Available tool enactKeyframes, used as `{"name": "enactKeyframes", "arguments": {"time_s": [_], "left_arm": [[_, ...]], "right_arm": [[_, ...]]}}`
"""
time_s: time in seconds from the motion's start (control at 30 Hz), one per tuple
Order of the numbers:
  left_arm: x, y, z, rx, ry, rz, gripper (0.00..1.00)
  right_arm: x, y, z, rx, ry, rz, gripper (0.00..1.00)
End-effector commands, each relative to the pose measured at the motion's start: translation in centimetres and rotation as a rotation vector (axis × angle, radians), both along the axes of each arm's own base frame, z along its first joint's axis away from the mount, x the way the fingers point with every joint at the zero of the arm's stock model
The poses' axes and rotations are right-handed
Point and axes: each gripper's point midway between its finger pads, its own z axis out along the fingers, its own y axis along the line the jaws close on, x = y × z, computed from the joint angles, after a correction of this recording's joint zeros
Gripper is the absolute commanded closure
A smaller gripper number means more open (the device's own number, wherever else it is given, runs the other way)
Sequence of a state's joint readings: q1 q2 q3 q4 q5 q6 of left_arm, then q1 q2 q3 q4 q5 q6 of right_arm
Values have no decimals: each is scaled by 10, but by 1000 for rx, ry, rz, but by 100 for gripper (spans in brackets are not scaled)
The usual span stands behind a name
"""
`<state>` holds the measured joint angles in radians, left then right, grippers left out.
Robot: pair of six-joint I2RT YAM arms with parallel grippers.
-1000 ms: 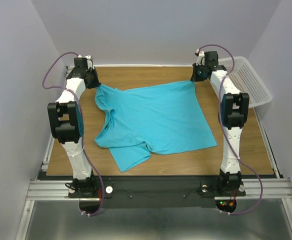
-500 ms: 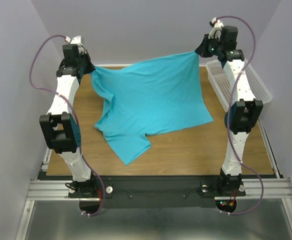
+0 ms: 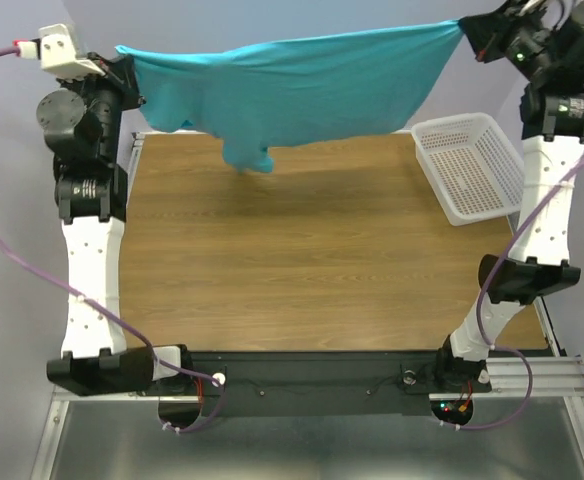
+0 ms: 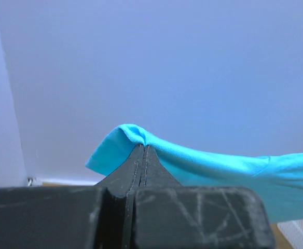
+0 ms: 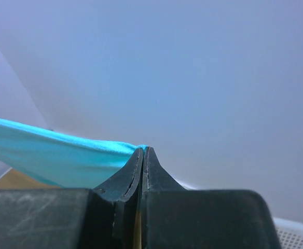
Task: Fold and stack the t-shirts
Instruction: Flatten the tshirt out
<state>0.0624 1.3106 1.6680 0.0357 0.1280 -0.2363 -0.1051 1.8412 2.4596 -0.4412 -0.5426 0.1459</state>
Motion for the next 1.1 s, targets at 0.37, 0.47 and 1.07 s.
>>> {"name": "enactKeyframes", "arguments": {"time_s": [0.37, 0.47, 1.07], "left_arm": [[-145, 8, 116, 32, -473, 98, 100], [-151, 9, 112, 30, -470, 102, 100], [53, -41, -185, 71, 160, -232, 100]], "right_arm": [[-152, -22, 131, -6, -307, 16, 99], [-164, -25, 136, -15, -321, -3, 99], [32, 5, -207, 123, 406, 119, 99]]}}
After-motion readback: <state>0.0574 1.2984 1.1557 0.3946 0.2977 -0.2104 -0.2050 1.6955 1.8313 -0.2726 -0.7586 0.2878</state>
